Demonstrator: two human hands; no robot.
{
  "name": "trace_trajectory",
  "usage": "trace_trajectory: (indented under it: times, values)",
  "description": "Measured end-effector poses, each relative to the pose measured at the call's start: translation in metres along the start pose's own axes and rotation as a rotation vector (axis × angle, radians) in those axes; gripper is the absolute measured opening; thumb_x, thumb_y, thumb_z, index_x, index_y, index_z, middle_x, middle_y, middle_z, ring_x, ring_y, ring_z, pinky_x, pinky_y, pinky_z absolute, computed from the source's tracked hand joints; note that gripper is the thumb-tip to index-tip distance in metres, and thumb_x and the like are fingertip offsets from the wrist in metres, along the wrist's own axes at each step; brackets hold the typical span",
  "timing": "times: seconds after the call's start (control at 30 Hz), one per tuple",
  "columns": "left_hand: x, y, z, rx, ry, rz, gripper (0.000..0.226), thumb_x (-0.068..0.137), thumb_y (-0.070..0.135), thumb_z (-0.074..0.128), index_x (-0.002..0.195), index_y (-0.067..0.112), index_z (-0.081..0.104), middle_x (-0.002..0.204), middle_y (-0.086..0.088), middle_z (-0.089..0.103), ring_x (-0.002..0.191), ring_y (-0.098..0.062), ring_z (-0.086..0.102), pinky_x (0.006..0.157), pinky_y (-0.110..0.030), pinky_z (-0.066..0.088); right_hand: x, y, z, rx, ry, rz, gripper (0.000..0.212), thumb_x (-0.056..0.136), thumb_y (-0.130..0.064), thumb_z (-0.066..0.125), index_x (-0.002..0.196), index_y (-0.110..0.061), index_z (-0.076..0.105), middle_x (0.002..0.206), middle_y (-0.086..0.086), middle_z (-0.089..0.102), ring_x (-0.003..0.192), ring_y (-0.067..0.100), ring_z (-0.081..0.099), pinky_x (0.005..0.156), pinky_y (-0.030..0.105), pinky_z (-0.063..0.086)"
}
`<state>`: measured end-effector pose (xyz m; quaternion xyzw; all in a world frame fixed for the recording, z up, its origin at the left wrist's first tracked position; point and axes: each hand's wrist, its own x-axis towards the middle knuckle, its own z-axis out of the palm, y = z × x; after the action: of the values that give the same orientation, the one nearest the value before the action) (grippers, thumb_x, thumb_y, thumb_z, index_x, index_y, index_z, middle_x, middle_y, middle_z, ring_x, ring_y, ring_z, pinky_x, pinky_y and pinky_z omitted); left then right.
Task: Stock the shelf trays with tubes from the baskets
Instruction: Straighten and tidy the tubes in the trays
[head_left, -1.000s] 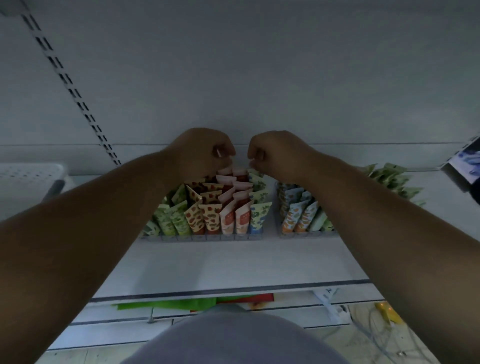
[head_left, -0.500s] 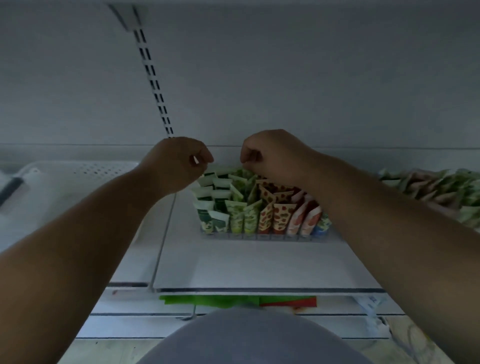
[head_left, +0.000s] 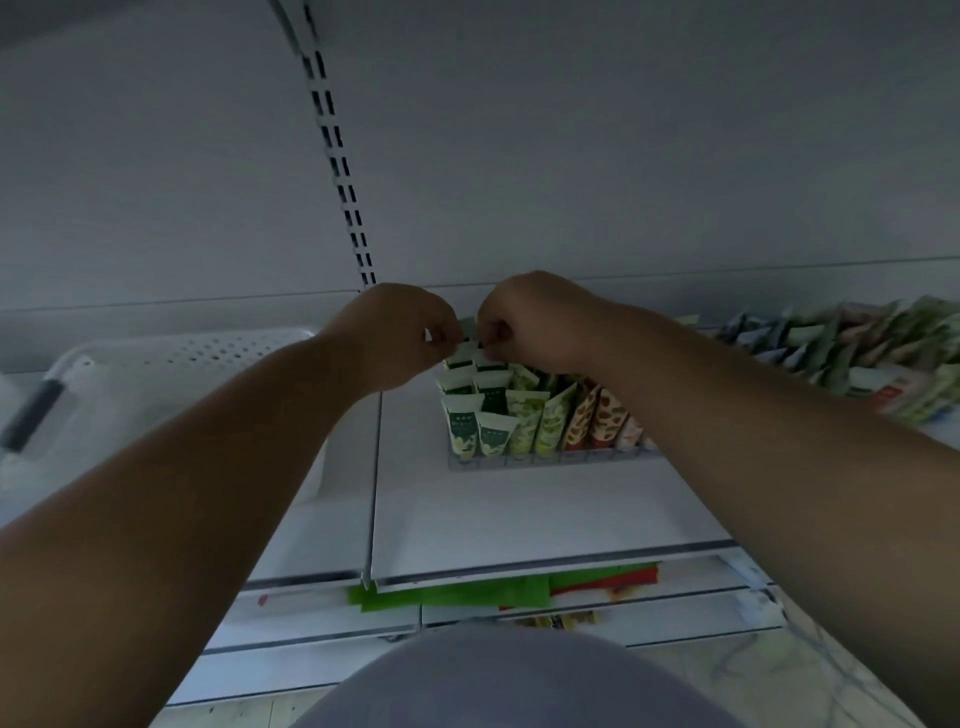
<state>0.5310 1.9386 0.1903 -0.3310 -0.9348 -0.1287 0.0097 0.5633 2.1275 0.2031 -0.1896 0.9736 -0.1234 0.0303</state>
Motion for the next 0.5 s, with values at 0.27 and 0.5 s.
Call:
trace_trajectory:
  times: [0.27, 0.5]
  values:
    - [0.002, -0.003, 0.005, 0.038, 0.032, 0.016, 0.017, 0.091, 0.033, 0.06, 0.103, 0.03, 0.071, 0.08, 0.016, 0.05, 0.078, -0.005, 0.047, 0.07, -0.021, 0.029, -0.002, 0.0, 0.004, 0.027, 0.03, 0.026, 0.014, 0.084, -0.026, 0.07, 0.093, -0.016, 0.074, 0.093, 0.003, 0.068, 0.084, 0.02, 0.061, 0.071, 0.028, 0.044]
    - [0.003, 0.011, 0.002, -0.075, 0.118, 0.055, 0.016, 0.084, 0.034, 0.068, 0.1, 0.03, 0.071, 0.084, 0.018, 0.053, 0.075, -0.004, 0.05, 0.07, -0.02, 0.034, -0.019, 0.022, -0.017, 0.069, 0.103, 0.067, 0.013, 0.089, -0.025, 0.063, 0.096, -0.015, 0.069, 0.089, -0.006, 0.06, 0.081, 0.011, 0.053, 0.068, 0.025, 0.034]
